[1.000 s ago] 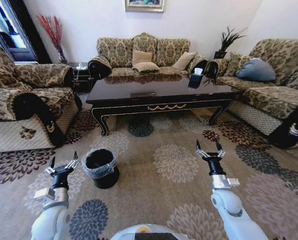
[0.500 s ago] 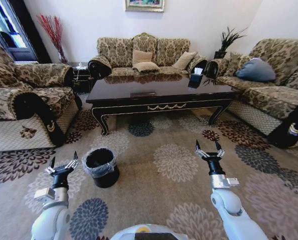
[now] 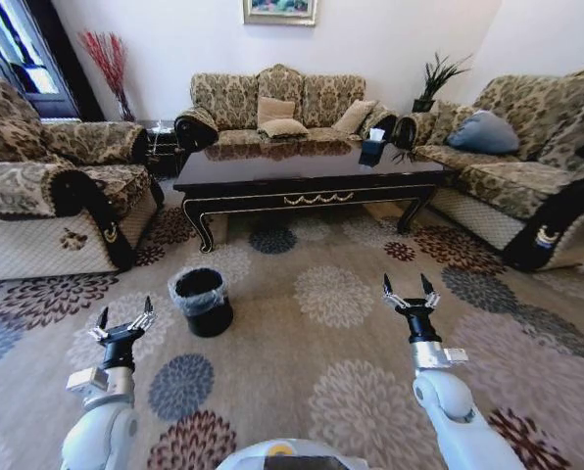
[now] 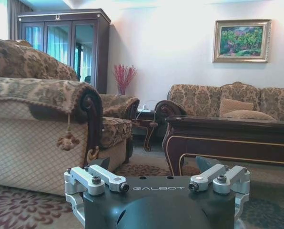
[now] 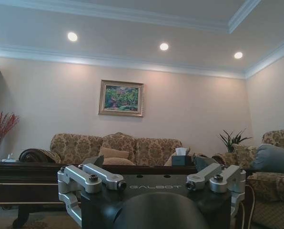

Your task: Move to the front of the table and pick up the trash from the floor, then place it into the trash bin.

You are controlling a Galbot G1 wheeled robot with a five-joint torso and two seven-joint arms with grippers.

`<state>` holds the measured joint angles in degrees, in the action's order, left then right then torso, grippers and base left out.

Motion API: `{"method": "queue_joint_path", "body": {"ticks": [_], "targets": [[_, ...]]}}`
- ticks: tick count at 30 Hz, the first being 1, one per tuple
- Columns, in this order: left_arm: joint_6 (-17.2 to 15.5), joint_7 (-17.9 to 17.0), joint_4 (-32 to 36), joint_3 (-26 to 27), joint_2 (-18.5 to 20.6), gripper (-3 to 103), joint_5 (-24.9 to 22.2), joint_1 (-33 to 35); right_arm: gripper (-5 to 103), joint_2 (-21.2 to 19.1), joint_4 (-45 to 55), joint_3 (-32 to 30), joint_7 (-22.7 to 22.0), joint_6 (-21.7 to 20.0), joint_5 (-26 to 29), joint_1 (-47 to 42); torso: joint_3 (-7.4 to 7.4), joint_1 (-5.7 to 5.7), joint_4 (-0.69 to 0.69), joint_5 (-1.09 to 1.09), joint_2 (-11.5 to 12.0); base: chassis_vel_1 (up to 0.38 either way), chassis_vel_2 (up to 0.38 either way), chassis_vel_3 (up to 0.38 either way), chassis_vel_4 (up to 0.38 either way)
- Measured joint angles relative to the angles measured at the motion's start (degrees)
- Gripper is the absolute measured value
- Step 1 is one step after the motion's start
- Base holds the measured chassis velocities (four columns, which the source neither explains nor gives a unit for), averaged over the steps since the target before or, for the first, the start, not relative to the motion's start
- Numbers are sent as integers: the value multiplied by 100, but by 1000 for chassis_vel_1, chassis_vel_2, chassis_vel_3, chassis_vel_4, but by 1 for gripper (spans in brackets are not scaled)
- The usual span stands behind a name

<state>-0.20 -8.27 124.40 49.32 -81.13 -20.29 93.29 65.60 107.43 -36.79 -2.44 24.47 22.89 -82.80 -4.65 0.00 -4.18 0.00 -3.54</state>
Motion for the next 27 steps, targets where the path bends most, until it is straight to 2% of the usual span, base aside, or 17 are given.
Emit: {"method": "queue_joint_path", "body": {"ticks": [15, 18, 24, 25, 27], "targets": [[-7, -4, 0, -1, 0, 100, -1, 0, 100, -2, -3, -1, -1, 2, 1, 1, 2, 0, -1, 0, -1, 205, -534, -183, 526], [-6, -3, -1, -2, 0, 100, -1, -1, 100, -2, -4, 0, -1, 2, 1, 0, 0, 0, -2, 5, 0, 226, -484, -218, 415], [-7, -3, 0, -2, 1, 100, -1, -1, 100, -2, -4, 2, -1, 2, 1, 2, 0, 0, -1, 2, -1, 322, -356, -321, 341], [-7, -4, -1, -1, 1, 100, -2, -1, 100, -1, -4, 2, -1, 2, 1, 2, 0, 0, 1, -5, 0, 432, -260, -424, 242], [-7, -4, 0, 0, 2, 100, -1, -1, 100, -1, -4, 2, -1, 2, 1, 2, 0, 0, -1, 1, -1, 451, -214, -447, 239]]}}
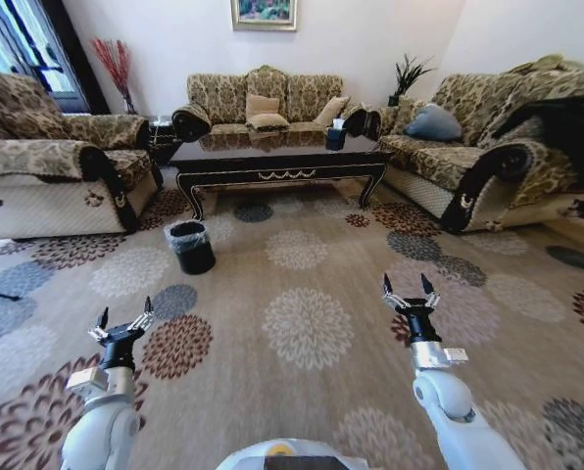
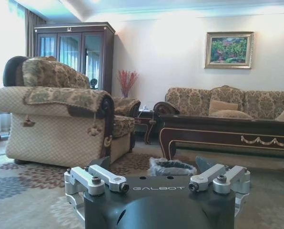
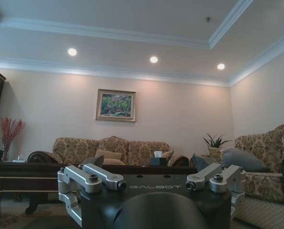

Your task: Move to the front of the table and pick up the trash from the floor, then place it into the trash bin.

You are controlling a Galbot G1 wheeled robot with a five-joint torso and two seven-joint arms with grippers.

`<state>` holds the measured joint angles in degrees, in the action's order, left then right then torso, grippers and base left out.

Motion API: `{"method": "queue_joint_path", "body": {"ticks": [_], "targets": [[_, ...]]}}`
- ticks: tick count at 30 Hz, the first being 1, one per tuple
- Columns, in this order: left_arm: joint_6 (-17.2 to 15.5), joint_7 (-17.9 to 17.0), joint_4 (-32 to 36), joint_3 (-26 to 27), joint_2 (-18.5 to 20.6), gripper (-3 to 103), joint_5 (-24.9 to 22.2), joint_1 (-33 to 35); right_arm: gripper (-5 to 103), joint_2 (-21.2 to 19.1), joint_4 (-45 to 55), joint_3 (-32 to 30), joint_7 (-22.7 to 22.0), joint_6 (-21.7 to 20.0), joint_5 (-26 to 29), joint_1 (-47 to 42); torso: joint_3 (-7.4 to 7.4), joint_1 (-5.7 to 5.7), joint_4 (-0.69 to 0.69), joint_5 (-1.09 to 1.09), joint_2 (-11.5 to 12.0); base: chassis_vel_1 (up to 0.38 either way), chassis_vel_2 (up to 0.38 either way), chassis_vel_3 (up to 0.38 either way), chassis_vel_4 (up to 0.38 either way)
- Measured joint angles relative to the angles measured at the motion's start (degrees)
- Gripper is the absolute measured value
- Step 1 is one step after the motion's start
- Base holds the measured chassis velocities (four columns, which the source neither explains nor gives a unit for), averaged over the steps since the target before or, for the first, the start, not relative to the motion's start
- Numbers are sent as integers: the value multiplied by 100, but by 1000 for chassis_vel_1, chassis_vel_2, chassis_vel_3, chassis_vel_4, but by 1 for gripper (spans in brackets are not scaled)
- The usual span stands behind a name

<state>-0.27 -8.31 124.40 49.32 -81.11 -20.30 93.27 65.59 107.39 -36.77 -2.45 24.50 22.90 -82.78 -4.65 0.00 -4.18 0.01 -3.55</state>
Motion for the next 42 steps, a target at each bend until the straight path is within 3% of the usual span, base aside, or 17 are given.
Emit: {"method": "queue_joint_path", "body": {"ticks": [10, 42], "targets": [[0, -12, 0, 3, 0, 100, 0, 3, 100, 2, 1, 2, 0, 1, 0, -3, 3, 2, 0, -3, -1, 381, -200, -361, 207], [1, 0, 0, -1, -1, 100, 0, 0, 100, -1, 0, -3, 0, 0, 0, 0, 0, 0, -1, -4, 0, -53, -31, 51, 27]]}}
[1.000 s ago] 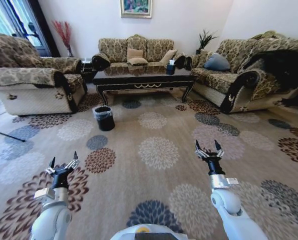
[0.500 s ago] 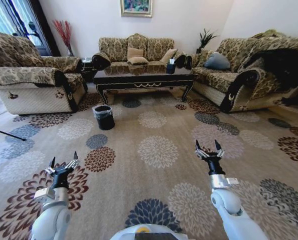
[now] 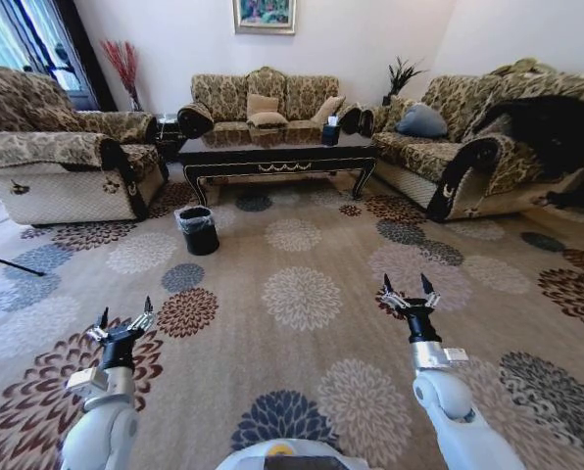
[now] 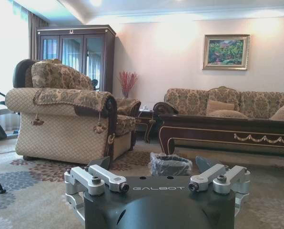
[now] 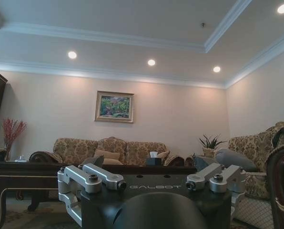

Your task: Move to the front of the table and pick up the trash from the floor, then place it into the trash bin.

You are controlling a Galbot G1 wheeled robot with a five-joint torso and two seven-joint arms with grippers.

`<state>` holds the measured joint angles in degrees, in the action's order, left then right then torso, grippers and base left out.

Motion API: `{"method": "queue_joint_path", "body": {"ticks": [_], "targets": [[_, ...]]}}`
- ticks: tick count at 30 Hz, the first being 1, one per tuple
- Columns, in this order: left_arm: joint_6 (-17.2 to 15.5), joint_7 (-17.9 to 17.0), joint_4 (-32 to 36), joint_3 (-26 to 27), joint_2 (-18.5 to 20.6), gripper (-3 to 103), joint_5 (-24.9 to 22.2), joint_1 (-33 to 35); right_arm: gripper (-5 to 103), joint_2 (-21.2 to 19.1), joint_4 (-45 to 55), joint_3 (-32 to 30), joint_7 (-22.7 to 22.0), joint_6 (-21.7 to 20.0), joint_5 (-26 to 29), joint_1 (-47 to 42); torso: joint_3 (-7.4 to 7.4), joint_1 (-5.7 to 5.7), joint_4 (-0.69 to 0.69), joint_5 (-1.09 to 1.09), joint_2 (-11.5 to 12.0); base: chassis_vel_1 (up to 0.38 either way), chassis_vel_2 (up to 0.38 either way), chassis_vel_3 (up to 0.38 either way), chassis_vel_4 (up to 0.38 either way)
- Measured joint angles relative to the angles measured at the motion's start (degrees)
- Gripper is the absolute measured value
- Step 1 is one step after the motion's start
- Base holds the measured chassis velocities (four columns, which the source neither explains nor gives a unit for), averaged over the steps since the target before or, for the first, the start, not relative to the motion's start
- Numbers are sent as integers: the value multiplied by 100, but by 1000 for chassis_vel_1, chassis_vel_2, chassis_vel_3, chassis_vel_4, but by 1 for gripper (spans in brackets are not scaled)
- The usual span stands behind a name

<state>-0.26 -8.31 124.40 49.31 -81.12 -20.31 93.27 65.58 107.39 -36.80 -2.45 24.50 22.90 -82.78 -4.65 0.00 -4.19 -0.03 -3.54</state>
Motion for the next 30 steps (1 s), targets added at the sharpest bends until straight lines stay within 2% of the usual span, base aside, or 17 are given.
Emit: {"method": "queue_joint_path", "body": {"ticks": [25, 30], "targets": [[0, 0, 0, 0, 0, 100, 0, 0, 100, 1, 0, 2, 0, 0, 0, 0, -2, -1, 0, 3, -4, 5, 7, -3, -1], [0, 0, 0, 0, 0, 100, 0, 0, 100, 1, 0, 2, 0, 0, 0, 0, -67, -12, 1, 3, -90, 0, 0, 0, 0]]}}
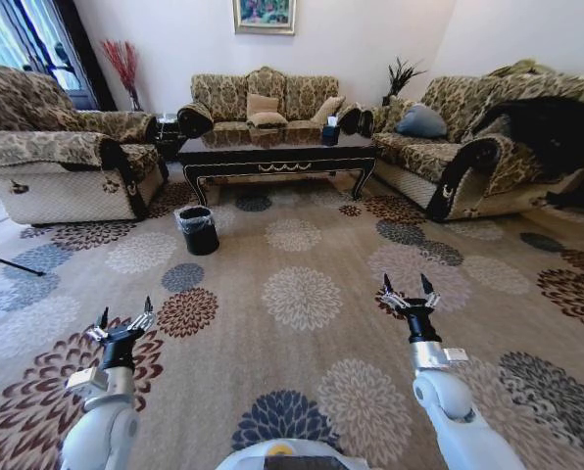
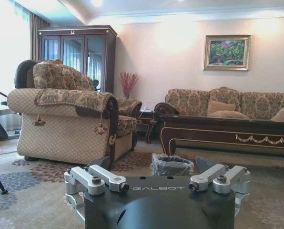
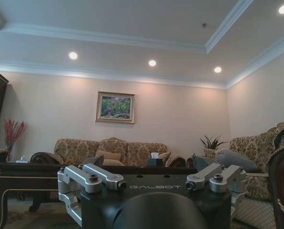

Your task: Move to the front of the table and pick up the trash from the floor, then place it into the trash bin.

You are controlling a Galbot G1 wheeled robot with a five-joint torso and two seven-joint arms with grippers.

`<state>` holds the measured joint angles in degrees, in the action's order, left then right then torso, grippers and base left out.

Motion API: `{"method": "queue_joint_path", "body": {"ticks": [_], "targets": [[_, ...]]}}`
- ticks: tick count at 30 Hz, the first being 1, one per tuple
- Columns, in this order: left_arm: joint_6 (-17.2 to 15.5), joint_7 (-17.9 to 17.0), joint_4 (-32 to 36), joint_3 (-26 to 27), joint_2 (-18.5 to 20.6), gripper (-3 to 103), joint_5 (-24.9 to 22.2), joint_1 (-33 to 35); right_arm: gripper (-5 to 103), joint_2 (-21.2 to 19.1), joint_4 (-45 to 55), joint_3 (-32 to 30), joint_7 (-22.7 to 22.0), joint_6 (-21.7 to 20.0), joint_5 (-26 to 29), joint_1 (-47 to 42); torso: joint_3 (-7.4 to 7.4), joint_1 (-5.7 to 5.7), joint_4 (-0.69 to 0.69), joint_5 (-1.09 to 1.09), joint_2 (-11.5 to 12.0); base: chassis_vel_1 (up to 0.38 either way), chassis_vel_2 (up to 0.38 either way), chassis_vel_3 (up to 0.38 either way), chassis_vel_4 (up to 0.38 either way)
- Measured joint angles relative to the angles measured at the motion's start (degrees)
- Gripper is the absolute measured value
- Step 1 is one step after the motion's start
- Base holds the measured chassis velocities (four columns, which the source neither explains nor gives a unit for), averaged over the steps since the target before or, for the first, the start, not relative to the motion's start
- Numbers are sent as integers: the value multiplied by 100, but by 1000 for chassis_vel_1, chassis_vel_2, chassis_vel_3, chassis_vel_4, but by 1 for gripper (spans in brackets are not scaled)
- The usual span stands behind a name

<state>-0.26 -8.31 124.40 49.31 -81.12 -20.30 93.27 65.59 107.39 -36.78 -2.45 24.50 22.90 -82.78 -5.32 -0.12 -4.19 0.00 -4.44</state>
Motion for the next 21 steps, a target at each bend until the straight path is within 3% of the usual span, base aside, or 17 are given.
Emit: {"method": "queue_joint_path", "body": {"ticks": [21], "targets": [[0, 0, 0, 0, 0, 100, 0, 0, 100, 0, 0, 0, 0, 0, 0, 0, -407, -106, 0, 0, -504, 0, 0, 0, 0]]}}
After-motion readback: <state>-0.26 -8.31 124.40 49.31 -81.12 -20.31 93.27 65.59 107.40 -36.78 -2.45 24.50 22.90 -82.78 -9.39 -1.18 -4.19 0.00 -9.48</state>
